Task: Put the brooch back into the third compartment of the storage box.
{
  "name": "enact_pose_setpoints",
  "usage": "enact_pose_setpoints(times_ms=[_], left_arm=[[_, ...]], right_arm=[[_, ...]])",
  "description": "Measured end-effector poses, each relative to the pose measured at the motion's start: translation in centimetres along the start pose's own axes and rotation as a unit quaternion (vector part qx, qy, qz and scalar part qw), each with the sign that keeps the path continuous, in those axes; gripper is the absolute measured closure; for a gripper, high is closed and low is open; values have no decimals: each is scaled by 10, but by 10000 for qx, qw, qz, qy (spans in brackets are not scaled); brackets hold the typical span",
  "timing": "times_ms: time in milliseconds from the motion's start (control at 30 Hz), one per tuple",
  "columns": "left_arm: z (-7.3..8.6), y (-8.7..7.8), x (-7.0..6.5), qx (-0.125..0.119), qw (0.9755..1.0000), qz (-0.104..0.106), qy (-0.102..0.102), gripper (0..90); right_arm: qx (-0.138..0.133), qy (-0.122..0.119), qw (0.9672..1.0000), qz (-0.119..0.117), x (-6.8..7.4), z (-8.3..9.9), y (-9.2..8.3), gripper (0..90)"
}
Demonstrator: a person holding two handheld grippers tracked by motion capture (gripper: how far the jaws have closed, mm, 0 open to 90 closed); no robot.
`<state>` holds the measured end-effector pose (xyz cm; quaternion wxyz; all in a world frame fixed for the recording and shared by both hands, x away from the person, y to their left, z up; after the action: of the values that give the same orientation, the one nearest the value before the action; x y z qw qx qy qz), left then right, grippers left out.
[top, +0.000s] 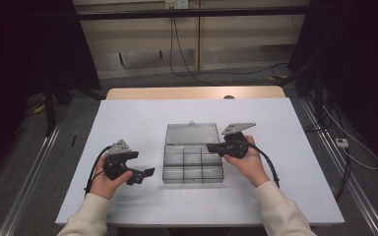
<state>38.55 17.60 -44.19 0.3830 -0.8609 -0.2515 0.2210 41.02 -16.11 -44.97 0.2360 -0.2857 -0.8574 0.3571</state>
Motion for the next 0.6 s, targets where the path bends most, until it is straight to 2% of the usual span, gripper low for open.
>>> enact_pose_setpoints(times_ms=[433, 600], left_arm=[[0, 0, 0, 6, 10000, 4, 9, 59], [0, 0, 0, 10, 10000, 5, 1, 59]], right_arm=[[79, -12, 10000, 28, 0, 2, 5, 898], [88, 19, 9999, 57, -1, 2, 5, 868]])
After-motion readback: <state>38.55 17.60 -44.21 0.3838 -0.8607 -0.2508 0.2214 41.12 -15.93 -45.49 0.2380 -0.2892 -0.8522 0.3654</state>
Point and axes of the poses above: each handheld gripper's, and its own axes: y roughly forward along the jaws, z roughly out of its underside, x roughly to its left, the point moved 3 cm from there along y, roughly forward along the jaws, and after that the axes turned 13 degrees about x, right-handed, at the moved point
